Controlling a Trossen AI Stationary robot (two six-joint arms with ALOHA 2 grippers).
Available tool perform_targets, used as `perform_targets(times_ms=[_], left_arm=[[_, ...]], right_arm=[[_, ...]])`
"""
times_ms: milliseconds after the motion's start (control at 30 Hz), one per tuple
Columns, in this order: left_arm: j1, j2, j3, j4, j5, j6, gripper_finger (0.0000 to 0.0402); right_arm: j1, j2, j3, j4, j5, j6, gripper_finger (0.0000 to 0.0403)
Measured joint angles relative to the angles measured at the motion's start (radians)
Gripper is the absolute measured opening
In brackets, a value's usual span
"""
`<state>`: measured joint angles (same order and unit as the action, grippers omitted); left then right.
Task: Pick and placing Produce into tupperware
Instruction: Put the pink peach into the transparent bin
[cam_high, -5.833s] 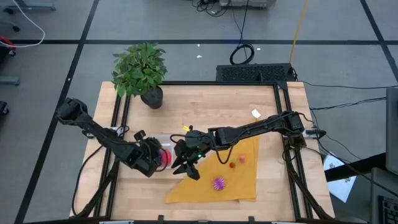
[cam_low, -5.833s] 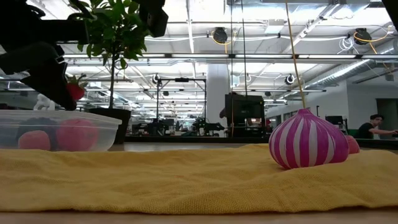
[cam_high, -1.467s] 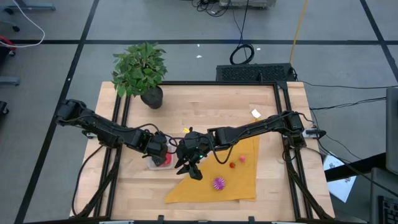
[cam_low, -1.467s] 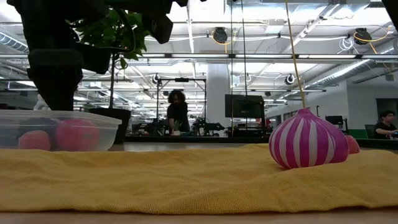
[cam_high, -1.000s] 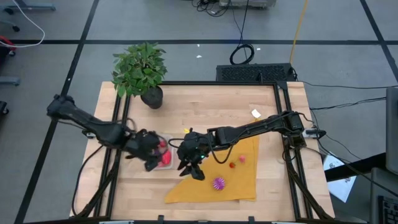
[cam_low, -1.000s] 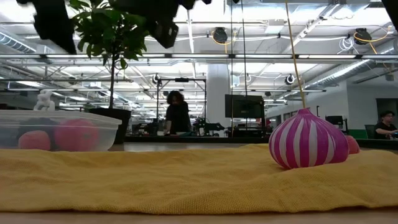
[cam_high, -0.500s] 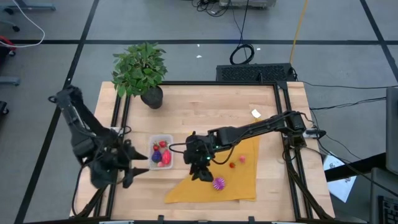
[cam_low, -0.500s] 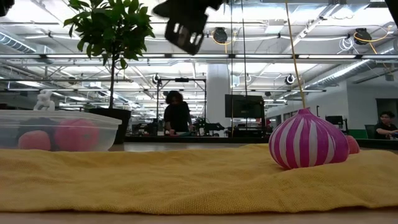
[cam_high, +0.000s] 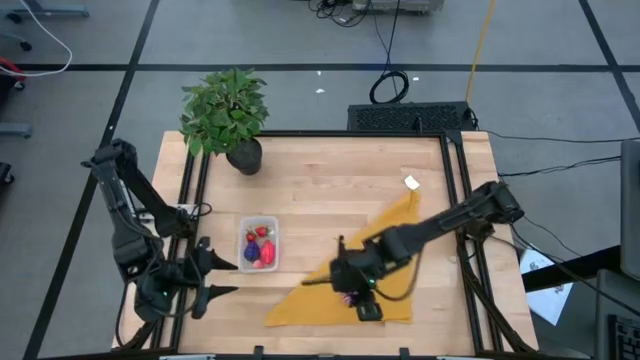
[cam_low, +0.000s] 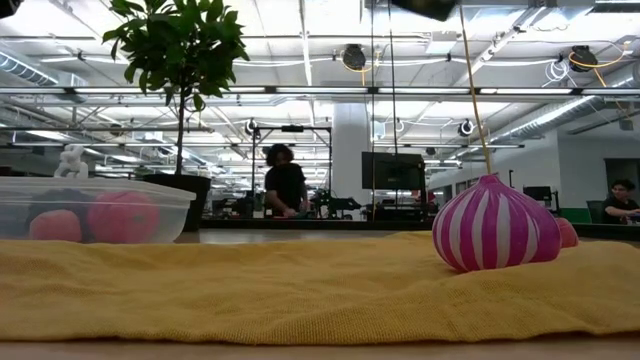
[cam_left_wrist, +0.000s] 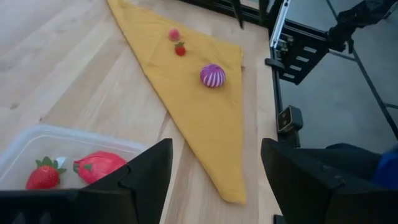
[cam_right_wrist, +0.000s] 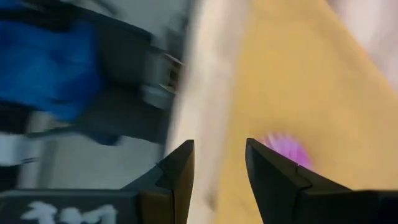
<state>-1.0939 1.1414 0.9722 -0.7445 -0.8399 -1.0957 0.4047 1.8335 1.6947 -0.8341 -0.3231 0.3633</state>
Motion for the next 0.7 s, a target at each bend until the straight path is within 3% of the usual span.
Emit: perform_targets(times_ms=[167,367,700], left_arm=[[0.001,0.005,0.0,0.004,-0.001,-0.006,0.025],[0.023,0.004,0.0,0.018,0.0,0.014,0.0251],[0.055,0.004,0.0,0.017,0.028,0.036,0.0251]], right_arm=[[0.101,-0.028,0.0,-0.19,0.279,0.14,0.0132],[0.188,-0.026,-0.002,-0.431,0.507,0.289,0.0132],[0.201,-0.041,-0.232,-0.446,0.529,0.401,0.0132]])
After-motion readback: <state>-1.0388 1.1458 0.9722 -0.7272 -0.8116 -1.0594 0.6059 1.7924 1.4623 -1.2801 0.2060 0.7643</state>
